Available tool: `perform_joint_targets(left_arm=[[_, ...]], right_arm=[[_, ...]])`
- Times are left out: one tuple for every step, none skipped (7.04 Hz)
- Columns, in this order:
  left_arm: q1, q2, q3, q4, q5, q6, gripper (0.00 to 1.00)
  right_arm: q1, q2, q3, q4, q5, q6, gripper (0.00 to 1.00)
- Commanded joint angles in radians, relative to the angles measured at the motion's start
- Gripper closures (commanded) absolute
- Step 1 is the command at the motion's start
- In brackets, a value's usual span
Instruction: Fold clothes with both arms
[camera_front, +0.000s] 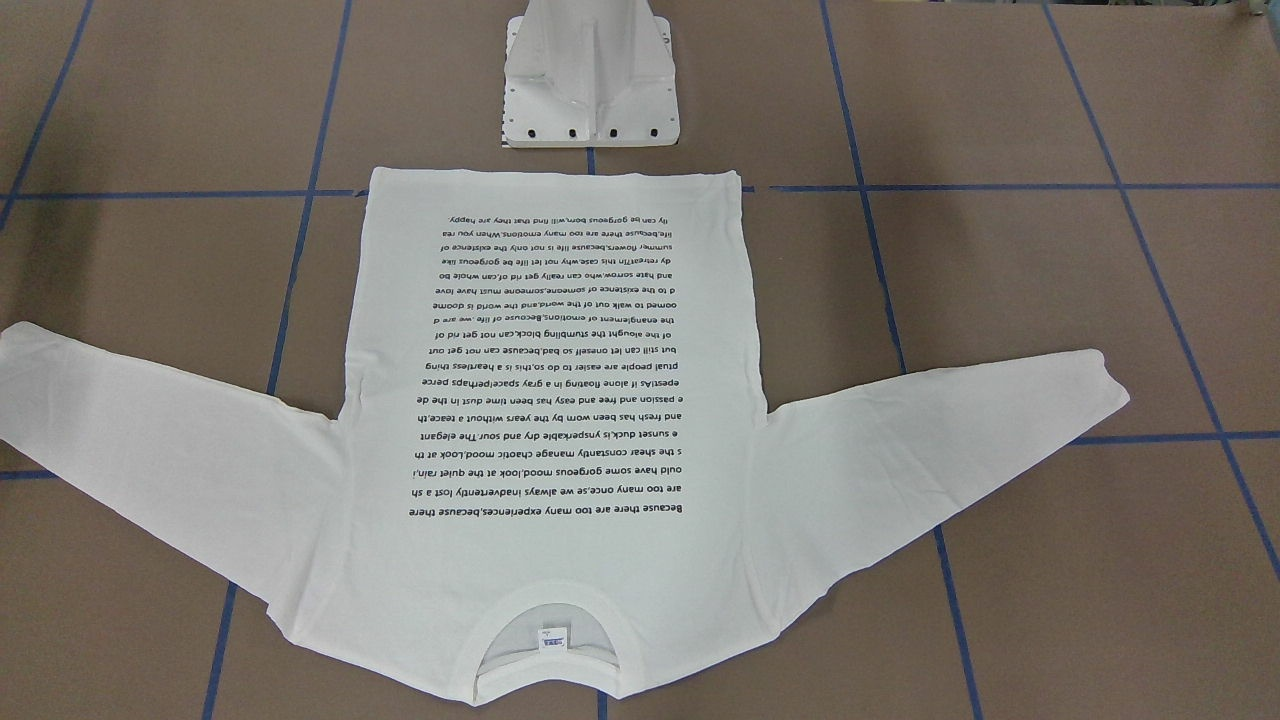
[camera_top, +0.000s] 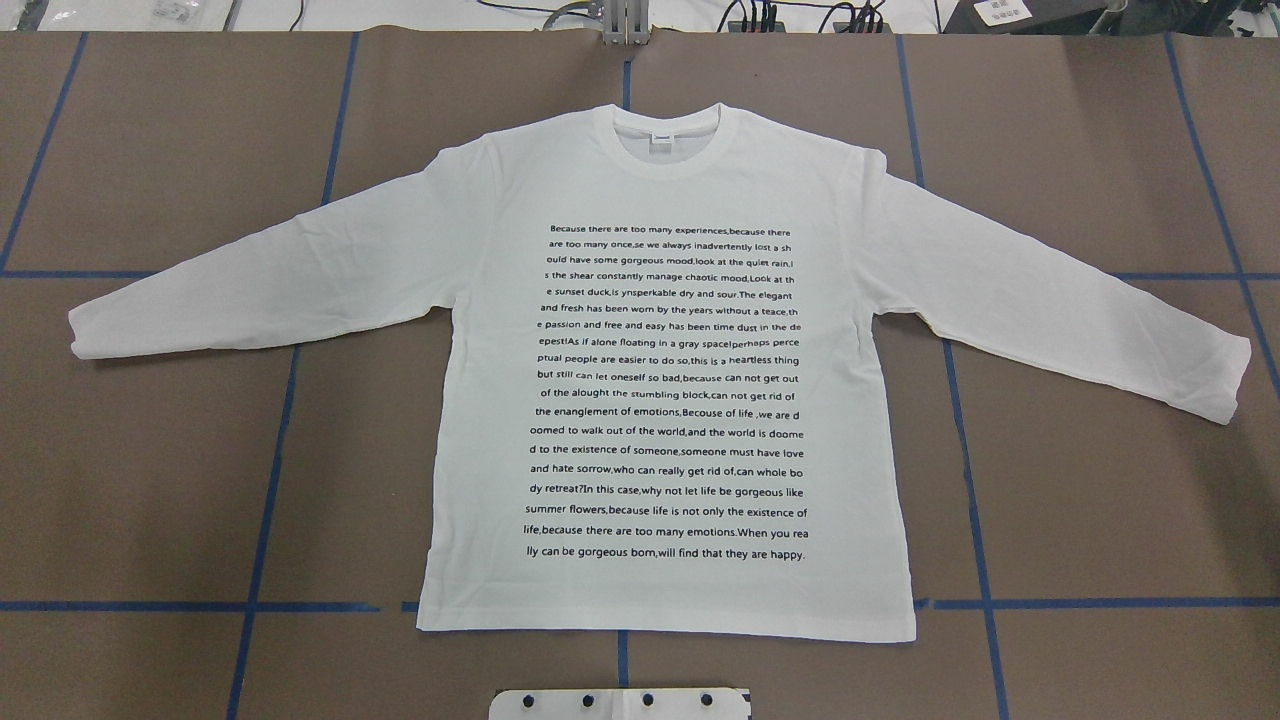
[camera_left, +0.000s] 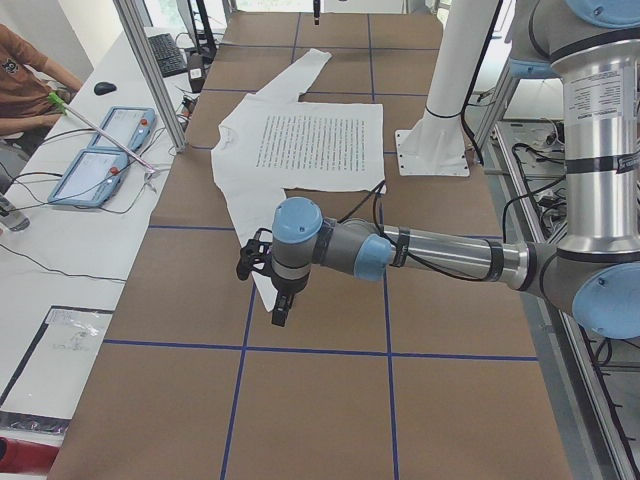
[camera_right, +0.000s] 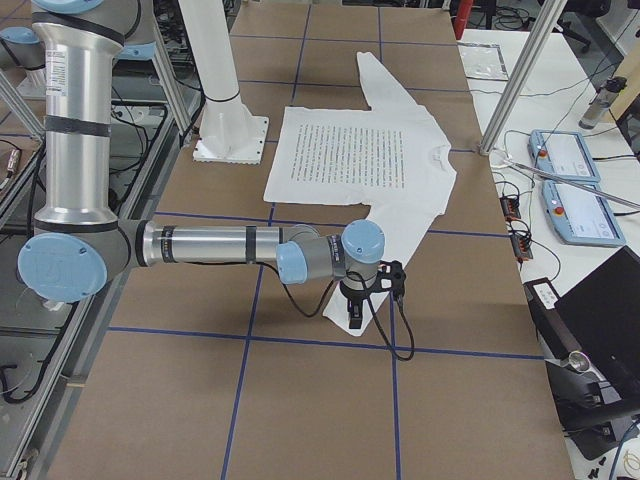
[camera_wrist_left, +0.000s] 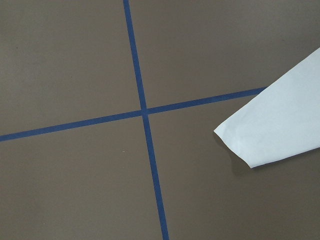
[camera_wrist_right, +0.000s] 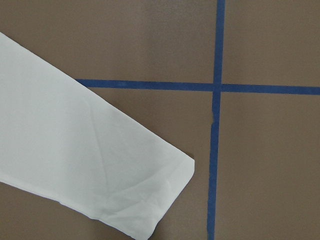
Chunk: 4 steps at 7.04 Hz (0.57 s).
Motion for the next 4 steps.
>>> perform_joint_targets(left_arm=[[0.0,0.003,-0.005,-0.006,-0.001,0.001,0.0],[0.0,0.003,-0.005,-0.006,0.001,-0.001,0.0],[0.0,0.003,-0.005,-0.006,0.001,-0.001,0.0],[0.0,0.003,-0.003,-0.005,0.001,-0.001,0.0]], right_arm=[[-0.002,0.003,0.001,0.005,0.004,-0.007,0.0],[-0.002,0.003,-0.01,0.057,0.004,0.002,0.0],[-0.003,0.003,-0.018,0.062,0.005,0.003,0.0],[-0.003,-0.001,-0.021,0.063,0.002,0.0,0.0]])
